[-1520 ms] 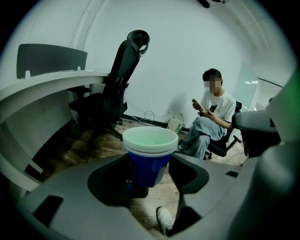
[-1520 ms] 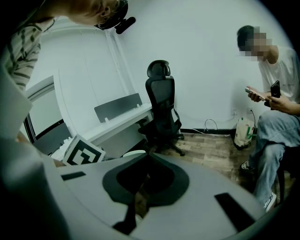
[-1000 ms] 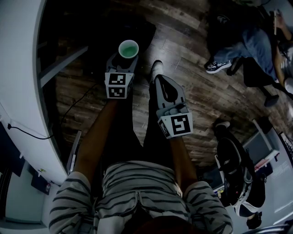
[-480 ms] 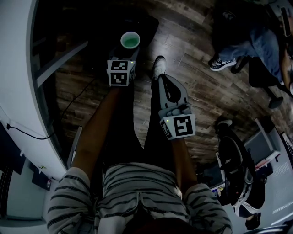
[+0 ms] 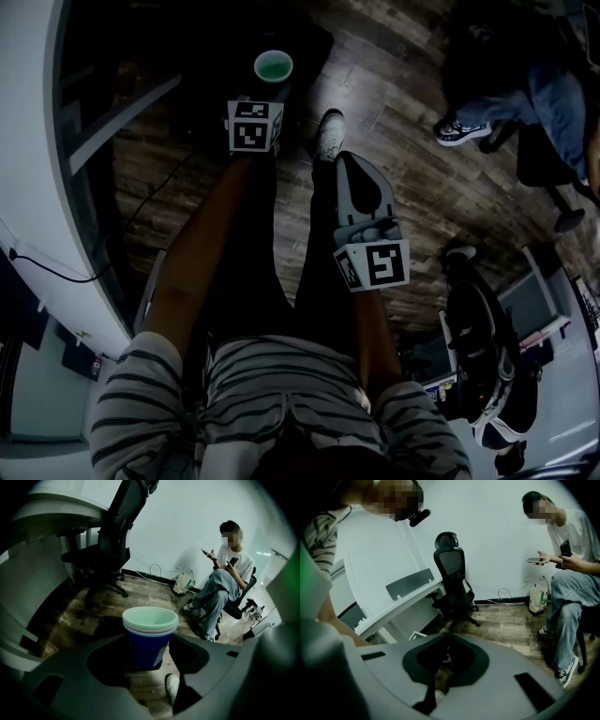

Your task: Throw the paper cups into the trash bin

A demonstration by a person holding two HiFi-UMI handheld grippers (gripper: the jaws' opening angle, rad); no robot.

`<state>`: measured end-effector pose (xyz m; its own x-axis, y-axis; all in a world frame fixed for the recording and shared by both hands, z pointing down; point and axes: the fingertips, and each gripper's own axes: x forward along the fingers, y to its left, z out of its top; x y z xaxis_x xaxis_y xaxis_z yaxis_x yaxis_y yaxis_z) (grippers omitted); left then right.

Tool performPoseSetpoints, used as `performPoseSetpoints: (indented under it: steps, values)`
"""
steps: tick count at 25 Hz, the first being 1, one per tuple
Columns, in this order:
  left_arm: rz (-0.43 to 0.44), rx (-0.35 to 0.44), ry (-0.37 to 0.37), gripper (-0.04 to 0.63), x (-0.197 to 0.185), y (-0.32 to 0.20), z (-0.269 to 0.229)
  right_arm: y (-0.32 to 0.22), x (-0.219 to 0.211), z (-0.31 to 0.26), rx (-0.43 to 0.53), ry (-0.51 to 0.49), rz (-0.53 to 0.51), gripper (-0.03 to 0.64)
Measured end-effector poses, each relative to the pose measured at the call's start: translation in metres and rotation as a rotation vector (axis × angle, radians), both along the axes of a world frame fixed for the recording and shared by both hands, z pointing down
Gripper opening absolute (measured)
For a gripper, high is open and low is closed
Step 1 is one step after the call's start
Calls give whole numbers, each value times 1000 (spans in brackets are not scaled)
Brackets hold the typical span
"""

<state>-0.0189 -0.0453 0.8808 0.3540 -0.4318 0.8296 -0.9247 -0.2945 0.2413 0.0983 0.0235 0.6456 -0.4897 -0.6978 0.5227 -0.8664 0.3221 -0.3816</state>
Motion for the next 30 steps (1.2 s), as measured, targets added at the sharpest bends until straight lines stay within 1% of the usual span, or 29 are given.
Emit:
performPoseSetpoints:
  steps: [3,8,15,22,26,30]
  values:
    - [1,-27,-8,279,1,0,12,3,-2,4,-10,-2,-4,9]
    - [-16,-56,-2,279,3,-4,31,6,-2,9,-22,-3,-7,9]
    - [-26,-93,-14,280,0,-11,50,8,0,14,-31,3,-6,8]
    - [-6,-128,-30,281,-2,-13,66,9,-1,20,-45,10,-8,9]
    - [20,-118,-54,281,-3,-15,74,9,0,24,-54,9,-6,8]
    - [32,-145,-38,281,2,-14,82,8,-2,29,-63,9,-11,9]
